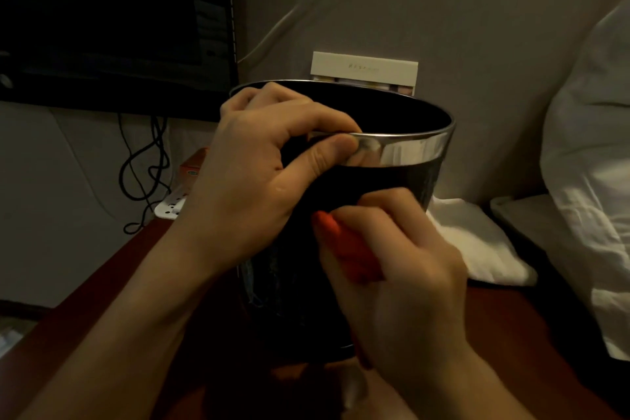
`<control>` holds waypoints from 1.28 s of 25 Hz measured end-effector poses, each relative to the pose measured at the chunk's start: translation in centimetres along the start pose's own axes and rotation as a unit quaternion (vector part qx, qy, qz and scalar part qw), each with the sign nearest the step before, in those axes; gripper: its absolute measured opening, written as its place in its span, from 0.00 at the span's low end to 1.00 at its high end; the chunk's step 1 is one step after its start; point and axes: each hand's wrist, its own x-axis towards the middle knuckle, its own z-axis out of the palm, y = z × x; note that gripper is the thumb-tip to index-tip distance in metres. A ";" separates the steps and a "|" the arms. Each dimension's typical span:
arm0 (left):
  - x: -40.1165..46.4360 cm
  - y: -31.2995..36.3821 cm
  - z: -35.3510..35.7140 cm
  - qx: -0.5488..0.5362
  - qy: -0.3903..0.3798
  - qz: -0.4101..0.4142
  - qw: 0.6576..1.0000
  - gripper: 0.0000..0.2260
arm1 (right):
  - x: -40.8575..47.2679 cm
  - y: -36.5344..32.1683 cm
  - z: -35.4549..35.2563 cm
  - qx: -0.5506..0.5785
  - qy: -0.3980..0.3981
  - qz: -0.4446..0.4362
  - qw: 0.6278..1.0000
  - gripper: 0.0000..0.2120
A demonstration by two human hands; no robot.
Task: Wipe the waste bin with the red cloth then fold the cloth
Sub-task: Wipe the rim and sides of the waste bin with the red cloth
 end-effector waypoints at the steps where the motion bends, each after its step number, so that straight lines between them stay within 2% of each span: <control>1: 0.0 0.1 0.0 -0.003 -0.001 0.001 1.000 0.05 | 0.4 0.3 -0.5 0.004 0.013 0.005 1.000 0.06; 4: 0.1 -0.1 -0.1 -0.004 0.007 0.001 1.000 0.05 | 2.1 1.5 -2.4 -0.009 0.083 0.037 0.996 0.07; 9: 0.1 -0.3 -0.3 -0.001 -0.007 0.010 1.000 0.05 | 1.1 0.4 -1.0 0.040 0.013 0.035 0.999 0.06; 13: 0.2 -0.6 -1.7 -0.017 -0.033 -0.032 0.999 0.05 | 3.1 1.5 -3.4 0.079 0.092 0.090 0.989 0.06; 17: -0.2 2.4 0.8 0.120 -0.041 0.010 0.992 0.10 | 3.6 2.0 -4.0 0.064 0.103 0.095 0.988 0.08; 20: -0.2 2.5 1.2 0.116 -0.022 0.020 0.993 0.07 | 3.8 2.7 -4.1 0.063 0.106 0.098 0.988 0.06; 24: 0.1 0.9 -0.1 0.067 -0.039 0.023 0.997 0.07 | 3.6 2.8 -4.1 0.053 0.102 0.071 0.991 0.05; 29: 0.1 0.1 -0.3 0.055 -0.047 0.027 0.997 0.04 | 0.0 0.9 0.1 0.018 0.002 -0.030 0.999 0.06; 32: 0.1 -0.1 -0.5 0.048 -0.043 0.029 0.998 0.04 | 1.2 2.0 -1.2 0.004 0.065 -0.008 0.998 0.07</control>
